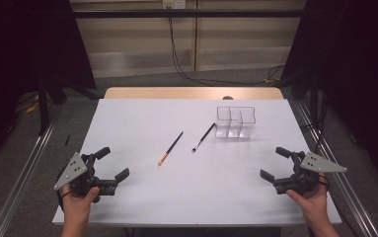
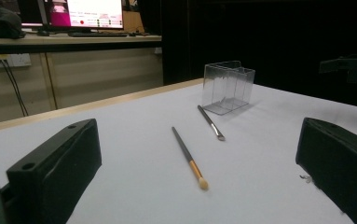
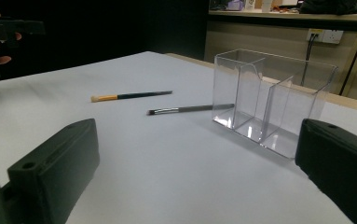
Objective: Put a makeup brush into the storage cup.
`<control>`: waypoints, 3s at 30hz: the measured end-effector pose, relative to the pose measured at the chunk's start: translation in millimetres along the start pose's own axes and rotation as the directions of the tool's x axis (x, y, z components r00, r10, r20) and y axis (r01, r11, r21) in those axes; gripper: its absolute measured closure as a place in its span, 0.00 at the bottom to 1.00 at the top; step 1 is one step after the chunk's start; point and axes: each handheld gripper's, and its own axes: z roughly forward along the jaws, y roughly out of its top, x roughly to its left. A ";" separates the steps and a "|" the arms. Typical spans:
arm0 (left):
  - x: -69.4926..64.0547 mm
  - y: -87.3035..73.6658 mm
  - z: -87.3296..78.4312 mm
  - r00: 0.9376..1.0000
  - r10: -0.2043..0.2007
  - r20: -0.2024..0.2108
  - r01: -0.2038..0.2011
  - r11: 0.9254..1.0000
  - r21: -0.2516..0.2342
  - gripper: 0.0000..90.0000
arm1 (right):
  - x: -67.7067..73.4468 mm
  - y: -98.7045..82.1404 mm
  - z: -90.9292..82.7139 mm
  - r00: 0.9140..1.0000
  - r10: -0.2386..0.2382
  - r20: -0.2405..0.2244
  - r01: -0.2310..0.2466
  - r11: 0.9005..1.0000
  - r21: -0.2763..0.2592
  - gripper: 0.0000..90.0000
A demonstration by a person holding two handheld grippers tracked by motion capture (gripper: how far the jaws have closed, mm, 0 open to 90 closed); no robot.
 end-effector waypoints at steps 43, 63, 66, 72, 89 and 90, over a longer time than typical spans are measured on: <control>0.2 22.7 88.1 0.999 0.011 0.049 -0.009 0.999 -0.043 0.00 | -1.5 1.7 -2.3 1.000 -0.008 0.006 0.008 1.000 -0.004 0.00; 1.4 19.8 133.4 0.999 -0.009 0.051 0.011 0.999 -0.040 0.00 | 0.6 2.7 -1.2 1.000 -0.026 -0.006 0.026 1.000 -0.005 0.00; 0.9 19.4 139.5 0.998 -0.011 0.059 0.014 0.999 -0.043 0.00 | 0.4 2.7 -1.4 1.000 -0.027 -0.005 0.027 1.000 -0.006 0.00; 1.9 17.1 150.3 0.998 -0.026 0.054 0.029 0.999 -0.047 0.00 | 1.0 2.4 -1.5 1.000 -0.030 -0.011 0.030 1.000 -0.002 0.00; 8.4 12.5 168.5 0.999 -0.038 0.037 0.037 0.999 0.010 0.00 | 1.5 2.0 -2.5 0.999 -0.039 -0.014 0.039 0.999 0.003 0.00; 9.1 12.6 169.2 0.998 -0.044 0.035 0.044 0.999 0.019 0.00 | 1.5 1.9 -2.6 0.999 -0.041 -0.012 0.041 0.999 0.003 0.00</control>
